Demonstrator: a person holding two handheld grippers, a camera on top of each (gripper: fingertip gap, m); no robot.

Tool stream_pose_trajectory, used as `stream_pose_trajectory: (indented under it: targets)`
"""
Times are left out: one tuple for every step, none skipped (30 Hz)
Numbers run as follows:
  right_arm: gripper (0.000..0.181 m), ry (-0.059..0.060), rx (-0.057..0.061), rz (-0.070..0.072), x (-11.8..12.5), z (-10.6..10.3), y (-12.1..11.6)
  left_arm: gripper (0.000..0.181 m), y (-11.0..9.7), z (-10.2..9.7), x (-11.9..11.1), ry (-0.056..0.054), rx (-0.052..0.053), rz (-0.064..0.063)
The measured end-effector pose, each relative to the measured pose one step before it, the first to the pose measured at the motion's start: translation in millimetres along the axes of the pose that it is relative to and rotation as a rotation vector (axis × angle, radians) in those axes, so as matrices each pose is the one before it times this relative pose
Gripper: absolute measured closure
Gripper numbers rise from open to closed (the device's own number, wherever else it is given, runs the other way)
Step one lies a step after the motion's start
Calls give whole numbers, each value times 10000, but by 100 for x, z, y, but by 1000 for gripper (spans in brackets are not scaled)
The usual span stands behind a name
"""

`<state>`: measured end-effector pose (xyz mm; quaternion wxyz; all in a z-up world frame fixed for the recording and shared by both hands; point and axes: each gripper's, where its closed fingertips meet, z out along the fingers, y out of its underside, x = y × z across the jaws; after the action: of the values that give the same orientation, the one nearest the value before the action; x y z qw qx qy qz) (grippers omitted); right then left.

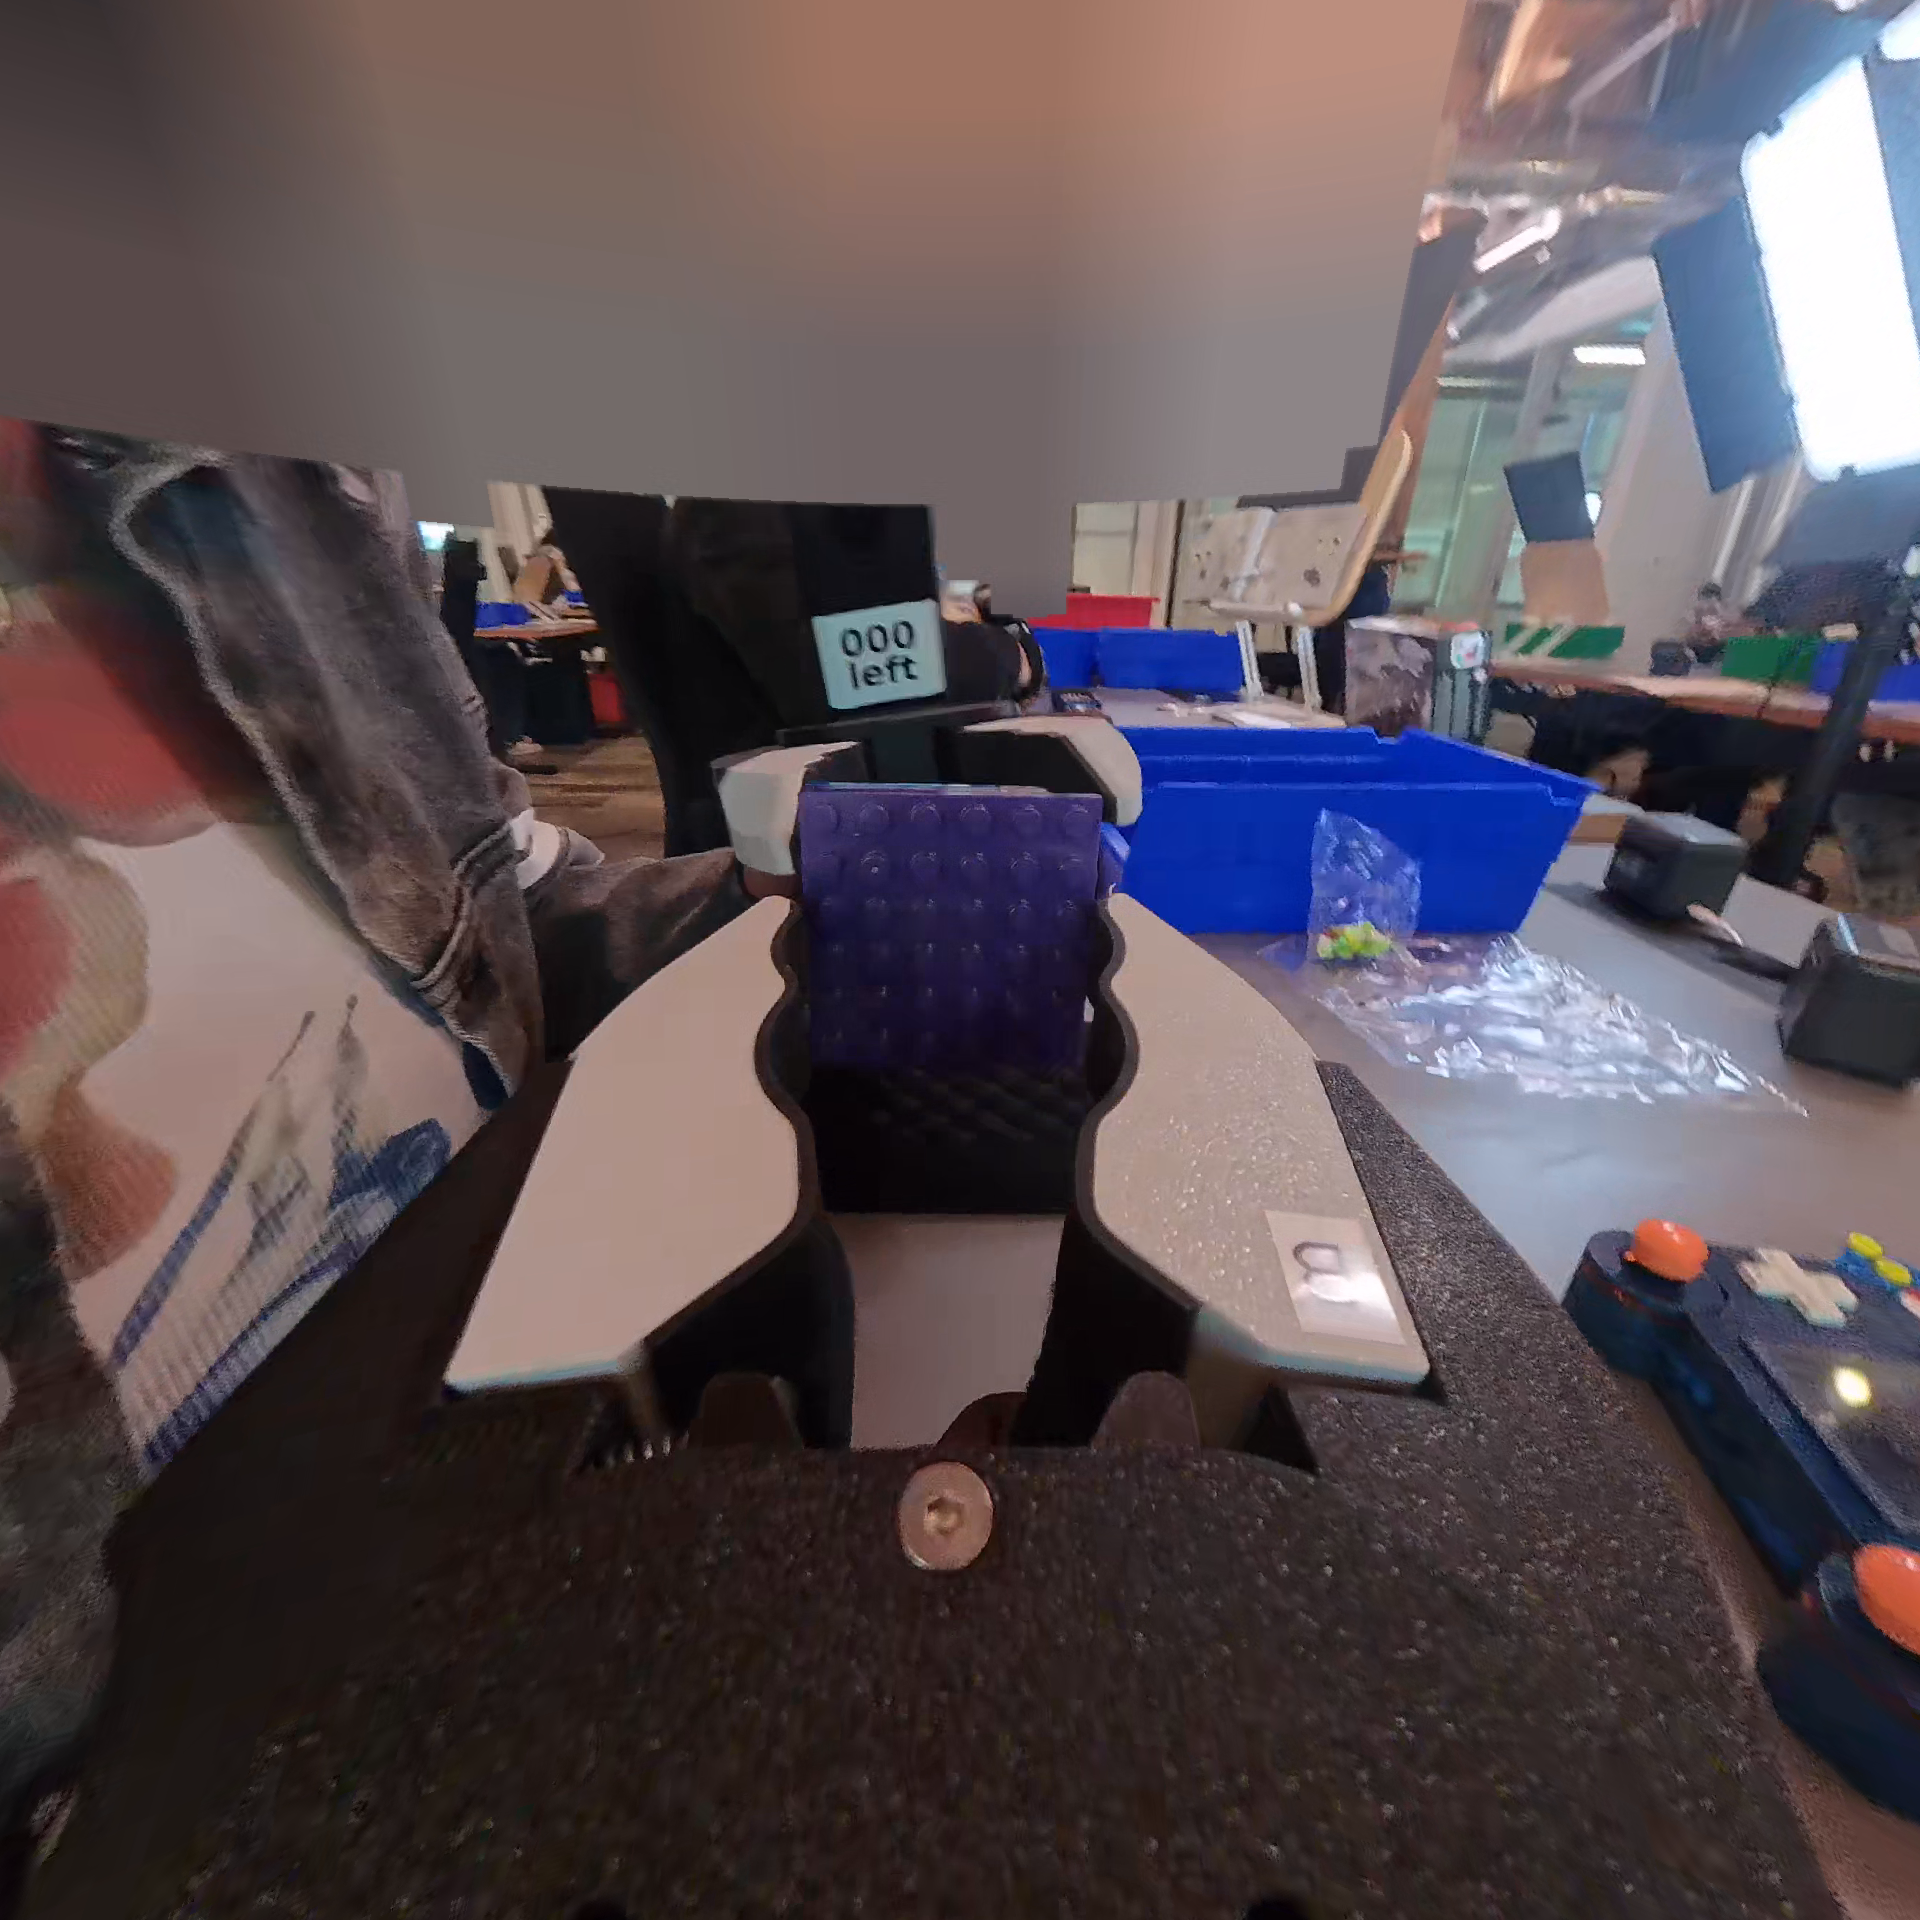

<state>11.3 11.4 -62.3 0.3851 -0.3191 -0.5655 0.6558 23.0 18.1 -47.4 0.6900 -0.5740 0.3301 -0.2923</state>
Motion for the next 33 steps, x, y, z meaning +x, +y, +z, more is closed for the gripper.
stream_pose_trajectory:
  targets:
    - [130, -257, 166, -101, -370, -152, -218, 129, -129, 27, 344, 154, 89, -117]
    - [130, -217, 36, -40, -291, -95, -58, 128, -18, 72, 164, 15, -23, 34]
    - [130, -174, -37, -45, -229, -66, 50, 127, 68, 108, 186, 31, -108, 107]
    - [130, -142, -15, -30, -185, -46, 23, 127, 92, 129, 230, 94, -130, 88]
    - [130, -144, 36, -12, -212, -24, -57, 125, 110, 128, 136, 71, -156, -3]
    - [130, -150, -13, 4, -238, 21, 0, 123, 74, 122, 211, 125, -112, 11]
    - [130, -119, -104, -4, -185, 67, 117, 124, 74, 100, 264, 156, -88, 47]
    - [130, -62, -112, -42, -119, 64, 124, 128, 59, 50, 238, 137, -82, 58]
    - [130, 19, -4, -23, 24, -7, -37, 132, -77, 15, 123, 46, 34, 30]
    - [130, -48, 22, 29, -53, -9, -81, 133, -56, 25, 23, -21, 34, 31]
    - [130, -13, -34, -17, -19, 9, -3, 133, -7, -5, 8, -7, -5, 5]
    - [130, 83, -7, -61, 84, -10, -27, 133, -38, -44, -96, -39, 10, -8]
    - [130, 123, 63, 27, 162, -27, -121, 134, -69, -62, -168, -111, 46, -23]
    - [130, 174, 93, 77, 278, -63, -123, 135, -55, -52, -246, -208, 60, 59]
    - [130, 106, 128, 26, 182, -100, -185, 135, -55, -26, -149, -161, 93, 74]
    - [130, 30, 89, 47, 70, -53, -134, 135, -69, 7, -41, -87, 125, -13]
    - [130, 1, 23, 64, 36, -26, -35, 135, -20, 10, -86, -103, 86, -19]
    - [130, 115, 69, 39, 214, -66, -87, 135, 15, 20, -207, -135, 57, -127]
    - [130, 62, 34, 77, 180, -41, -1, 135, 28, 22, -168, -62, 40, -166]
    - [130, 69, -10, 111, 214, -34, 64, 135, 108, 21, -260, -50, -5, -137]
    - [130, 135, -33, -15, 230, -34, 62, 135, 111, -36, -217, -27, -10, -128]
    - [130, 523, -49, -97, 715, -108, 70, 139, 32, -49, -886, -518, 51, -41]
    - [130, 1398, -31, -366, 1922, -498, 28, 181, -287, -232, 532, 324, 213, 501]
    - [130, -764, 278, -223, -803, -403, -350, 181, -432, -106, -72, -65, 465, -110]
    - [130, -604, 436, 603, -655, -77, -547, 181, -292, -25, -373, -5, 306, -449]
    - [130, -226, -35, 404, -261, 209, 256, 181, 122, -146, -916, -366, -6, -171]
    - [130, 370, -556, -33, 541, 221, 1103, 178, 664, -309, -1053, -278, -211, 125]
    - [130, 523, -799, 113, 947, 145, 1446, 174, 1844, -360, -1111, -192, -866, -100]
    - [130, 215, -688, 325, 616, 13, 1154, 171, 2490, -420, -382, 514, -1199, -983]
    - [130, 48, -252, 287, 314, -212, 426, 167, 2008, -527, -510, 324, -850, -1256]
    - [130, 243, -286, 299, 579, -345, 397, 161, 862, -629, -714, -3, -48, -641]
    - [130, 224, -229, 70, 501, -343, 363, 155, -422, -636, -186, 107, 654, -359]
    - [130, -4, 50, -92, 122, -271, 59, 153, -806, -519, -38, 24, 557, -78]
